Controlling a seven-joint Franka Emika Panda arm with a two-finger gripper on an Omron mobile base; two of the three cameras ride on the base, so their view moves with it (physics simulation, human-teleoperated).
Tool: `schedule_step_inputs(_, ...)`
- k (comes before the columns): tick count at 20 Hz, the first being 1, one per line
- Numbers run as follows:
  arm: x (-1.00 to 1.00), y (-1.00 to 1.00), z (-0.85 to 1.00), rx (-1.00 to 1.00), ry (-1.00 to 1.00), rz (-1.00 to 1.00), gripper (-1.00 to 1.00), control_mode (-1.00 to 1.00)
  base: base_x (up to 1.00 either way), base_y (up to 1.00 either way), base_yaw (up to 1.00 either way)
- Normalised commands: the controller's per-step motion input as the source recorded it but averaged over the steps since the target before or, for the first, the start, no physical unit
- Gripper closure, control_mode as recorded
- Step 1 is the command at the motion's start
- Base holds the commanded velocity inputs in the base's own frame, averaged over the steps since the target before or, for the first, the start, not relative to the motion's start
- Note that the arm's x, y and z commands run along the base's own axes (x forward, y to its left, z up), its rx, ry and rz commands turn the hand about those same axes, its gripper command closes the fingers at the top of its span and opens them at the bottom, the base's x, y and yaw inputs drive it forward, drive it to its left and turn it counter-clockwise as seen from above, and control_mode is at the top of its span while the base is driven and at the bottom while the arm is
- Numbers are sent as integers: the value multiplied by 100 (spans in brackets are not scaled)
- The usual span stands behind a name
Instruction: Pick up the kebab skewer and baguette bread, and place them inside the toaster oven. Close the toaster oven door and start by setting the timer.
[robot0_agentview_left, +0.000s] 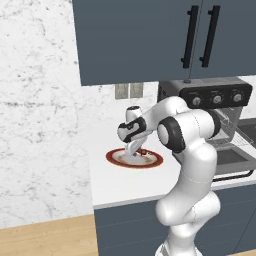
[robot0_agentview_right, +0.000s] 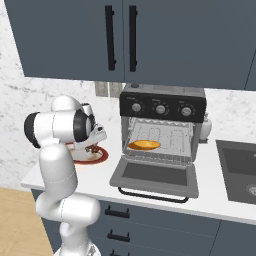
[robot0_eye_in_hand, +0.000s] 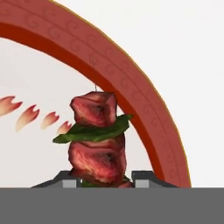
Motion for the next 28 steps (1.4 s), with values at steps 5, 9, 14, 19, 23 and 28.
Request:
schedule_step_inputs(5,-12,0,16,0,0,-11,100,-100,0,0,0)
schedule_step_inputs(9,-23,0,48,0,0,-16,100,-100,0,0,0)
schedule_step_inputs(14,-24,-3,55,0,0,-18,100,-100,0,0,0)
schedule_step_inputs(19,-54,-23,27,2,0,-31,100,-100,0,0,0)
schedule_step_inputs(23,-63,-27,20,5,0,-37,100,-100,0,0,0)
schedule_step_inputs(28,-61,-10,30,4,0,-40,100,-100,0,0,0)
